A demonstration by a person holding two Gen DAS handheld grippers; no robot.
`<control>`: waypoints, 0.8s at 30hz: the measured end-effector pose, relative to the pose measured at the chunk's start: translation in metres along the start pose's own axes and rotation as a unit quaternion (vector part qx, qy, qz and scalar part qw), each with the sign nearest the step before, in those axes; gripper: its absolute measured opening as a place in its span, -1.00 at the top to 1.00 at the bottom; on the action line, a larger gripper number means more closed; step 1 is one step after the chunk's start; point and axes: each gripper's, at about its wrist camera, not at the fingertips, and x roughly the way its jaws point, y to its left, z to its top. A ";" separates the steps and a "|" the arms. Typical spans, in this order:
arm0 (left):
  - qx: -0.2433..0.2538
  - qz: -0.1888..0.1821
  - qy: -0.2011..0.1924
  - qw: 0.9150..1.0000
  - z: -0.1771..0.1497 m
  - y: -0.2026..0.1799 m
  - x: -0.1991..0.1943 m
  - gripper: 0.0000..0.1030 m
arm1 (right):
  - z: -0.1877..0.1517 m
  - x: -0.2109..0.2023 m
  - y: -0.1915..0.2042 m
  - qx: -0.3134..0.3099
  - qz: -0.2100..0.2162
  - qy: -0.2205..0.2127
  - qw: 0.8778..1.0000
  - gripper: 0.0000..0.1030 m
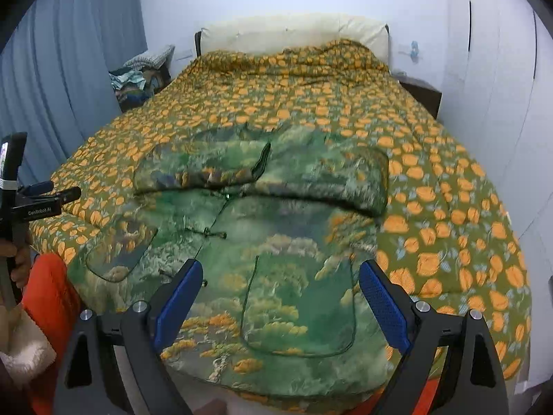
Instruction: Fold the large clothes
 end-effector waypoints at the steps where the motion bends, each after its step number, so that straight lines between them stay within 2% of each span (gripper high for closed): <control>1: -0.001 0.000 0.001 1.000 -0.001 0.000 0.000 -0.97 | -0.001 0.001 0.001 0.000 0.000 0.003 1.000 -0.77; 24: -0.001 0.002 0.014 1.000 -0.009 -0.002 0.004 -0.98 | -0.014 0.022 0.033 -0.020 0.000 0.046 0.999 -0.77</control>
